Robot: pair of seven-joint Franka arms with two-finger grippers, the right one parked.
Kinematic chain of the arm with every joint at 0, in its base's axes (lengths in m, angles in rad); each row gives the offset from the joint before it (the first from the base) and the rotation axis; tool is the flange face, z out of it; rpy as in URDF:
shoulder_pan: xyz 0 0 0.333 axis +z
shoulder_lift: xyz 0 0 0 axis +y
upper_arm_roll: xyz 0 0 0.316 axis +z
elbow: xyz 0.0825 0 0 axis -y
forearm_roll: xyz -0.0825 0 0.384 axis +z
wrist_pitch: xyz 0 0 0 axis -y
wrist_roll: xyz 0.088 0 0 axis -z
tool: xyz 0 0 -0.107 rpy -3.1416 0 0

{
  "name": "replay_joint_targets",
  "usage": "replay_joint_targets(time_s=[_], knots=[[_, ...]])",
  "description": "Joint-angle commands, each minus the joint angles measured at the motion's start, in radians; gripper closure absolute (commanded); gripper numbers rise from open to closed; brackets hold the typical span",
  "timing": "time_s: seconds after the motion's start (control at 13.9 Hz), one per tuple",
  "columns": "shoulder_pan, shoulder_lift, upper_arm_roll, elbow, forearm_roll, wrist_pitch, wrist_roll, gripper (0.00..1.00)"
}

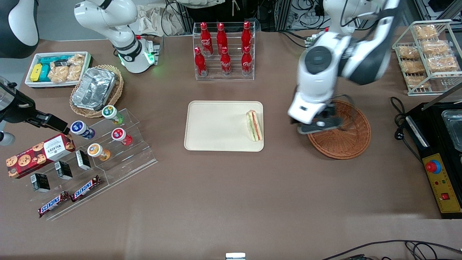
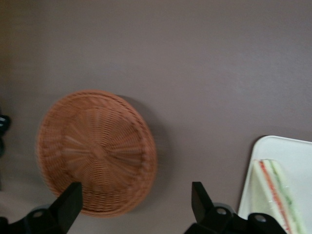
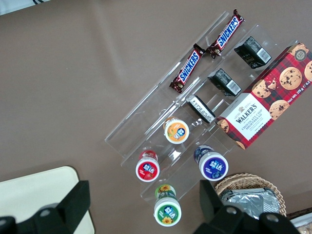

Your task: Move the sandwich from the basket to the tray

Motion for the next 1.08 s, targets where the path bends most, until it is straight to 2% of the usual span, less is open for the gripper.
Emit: replay_joint_targets(time_s=[0.0, 0.14, 0.36, 0.58, 1.01], knots=[[0.007, -0.065, 0.103, 0.038, -0.101, -0.09, 0.221, 0.01], [0.007, -0.088, 0.195, 0.08, -0.199, -0.17, 0.4, 0.01], [0.007, -0.125, 0.296, 0.103, -0.272, -0.233, 0.585, 0.01], [0.007, -0.174, 0.368, 0.1, -0.292, -0.27, 0.686, 0.01], [0.011, -0.178, 0.382, 0.158, -0.285, -0.302, 0.719, 0.01]])
